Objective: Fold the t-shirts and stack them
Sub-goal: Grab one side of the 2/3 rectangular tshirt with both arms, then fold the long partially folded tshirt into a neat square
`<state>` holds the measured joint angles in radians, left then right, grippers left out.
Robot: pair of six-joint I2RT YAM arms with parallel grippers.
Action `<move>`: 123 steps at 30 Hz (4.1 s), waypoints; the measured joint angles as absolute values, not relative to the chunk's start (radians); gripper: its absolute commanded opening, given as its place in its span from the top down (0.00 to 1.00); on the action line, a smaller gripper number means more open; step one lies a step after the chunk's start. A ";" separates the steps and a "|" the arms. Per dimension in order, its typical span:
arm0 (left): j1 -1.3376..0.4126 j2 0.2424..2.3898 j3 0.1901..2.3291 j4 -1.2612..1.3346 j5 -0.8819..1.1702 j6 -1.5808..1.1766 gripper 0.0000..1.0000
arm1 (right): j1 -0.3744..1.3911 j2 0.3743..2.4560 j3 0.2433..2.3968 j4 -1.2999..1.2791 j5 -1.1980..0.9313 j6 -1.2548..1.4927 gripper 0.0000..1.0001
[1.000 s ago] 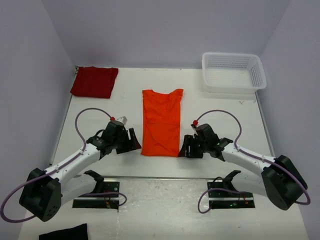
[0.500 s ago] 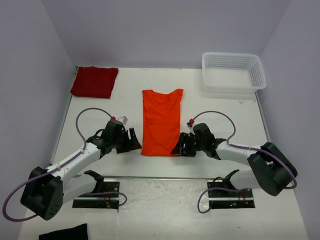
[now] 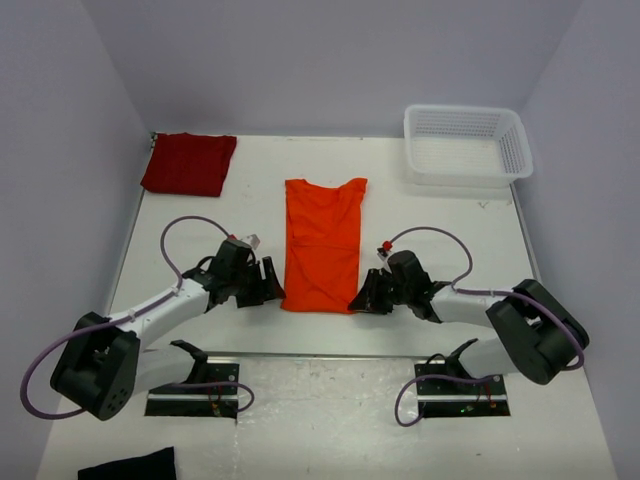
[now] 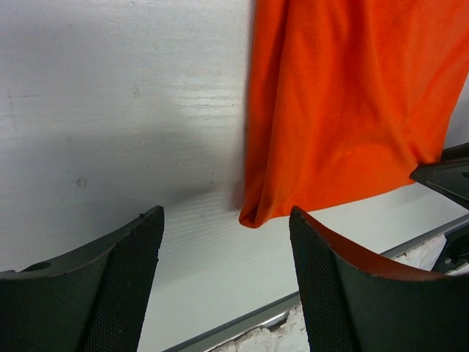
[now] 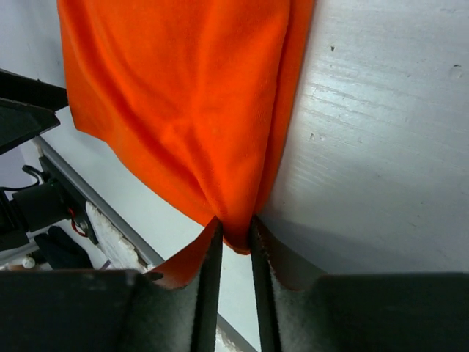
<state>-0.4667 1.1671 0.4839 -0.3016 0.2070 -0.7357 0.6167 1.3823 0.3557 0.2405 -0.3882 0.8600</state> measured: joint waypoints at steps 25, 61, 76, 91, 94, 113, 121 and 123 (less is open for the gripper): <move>-0.465 1.213 0.422 -0.104 0.365 -0.718 0.30 | 0.596 1.405 0.352 0.247 -0.404 0.871 1.00; -0.470 0.736 0.273 -0.247 0.492 -0.766 1.00 | 0.941 1.019 0.419 -0.205 -0.100 0.909 1.00; -0.517 0.597 0.380 -0.517 0.442 -0.792 1.00 | 1.061 0.934 0.518 -0.402 0.016 0.957 1.00; -0.481 1.254 0.883 -0.436 0.256 -0.672 1.00 | 0.725 1.372 1.066 -0.595 0.104 0.648 1.00; -0.452 1.428 0.971 -0.395 0.247 -0.652 1.00 | 0.636 1.520 1.189 -0.590 0.070 0.582 1.00; -0.171 1.981 1.296 -0.056 0.327 -0.578 0.30 | 0.436 2.376 2.190 -0.734 -0.148 0.273 0.42; -0.178 1.816 1.221 0.057 0.257 -0.526 0.00 | 0.424 2.233 2.020 -0.696 -0.073 0.217 0.29; -0.186 1.758 1.238 0.061 0.260 -0.525 0.04 | 0.426 2.193 2.001 -0.690 -0.065 0.218 0.29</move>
